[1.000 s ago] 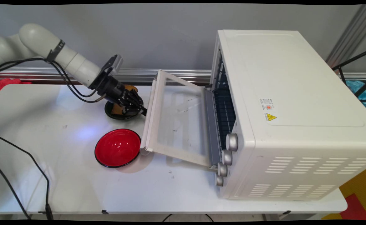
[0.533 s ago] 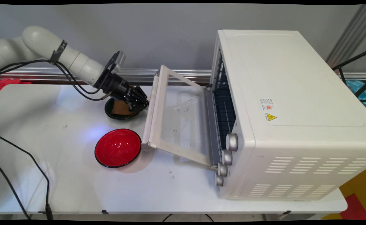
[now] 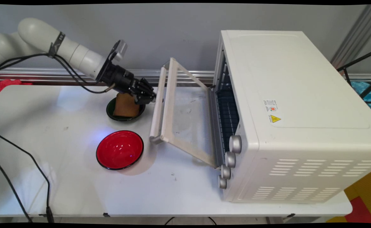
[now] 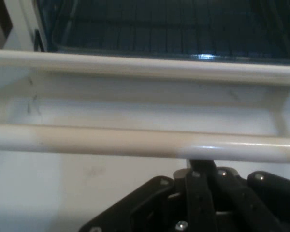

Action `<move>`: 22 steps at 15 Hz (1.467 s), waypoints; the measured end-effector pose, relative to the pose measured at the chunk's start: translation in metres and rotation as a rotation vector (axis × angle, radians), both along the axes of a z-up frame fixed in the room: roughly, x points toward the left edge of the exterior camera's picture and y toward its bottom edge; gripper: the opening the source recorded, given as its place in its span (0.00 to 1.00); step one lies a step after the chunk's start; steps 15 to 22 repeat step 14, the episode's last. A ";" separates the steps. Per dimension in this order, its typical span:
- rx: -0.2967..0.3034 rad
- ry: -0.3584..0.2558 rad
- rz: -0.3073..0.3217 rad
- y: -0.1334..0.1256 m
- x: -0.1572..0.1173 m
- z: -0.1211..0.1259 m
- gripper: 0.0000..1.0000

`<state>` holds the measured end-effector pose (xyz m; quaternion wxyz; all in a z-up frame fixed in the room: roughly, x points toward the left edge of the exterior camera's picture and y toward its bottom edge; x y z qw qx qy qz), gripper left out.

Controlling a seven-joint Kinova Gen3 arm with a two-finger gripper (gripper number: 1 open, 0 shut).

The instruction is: Close the oven

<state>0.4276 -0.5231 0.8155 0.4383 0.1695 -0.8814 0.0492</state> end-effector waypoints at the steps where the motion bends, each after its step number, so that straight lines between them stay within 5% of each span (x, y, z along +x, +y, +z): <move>1: -0.005 0.013 -0.001 0.000 -0.002 0.004 0.00; 13: -0.053 0.137 -0.029 -0.013 -0.045 0.043 0.00; 22: -0.056 0.141 -0.031 -0.014 -0.047 0.045 0.00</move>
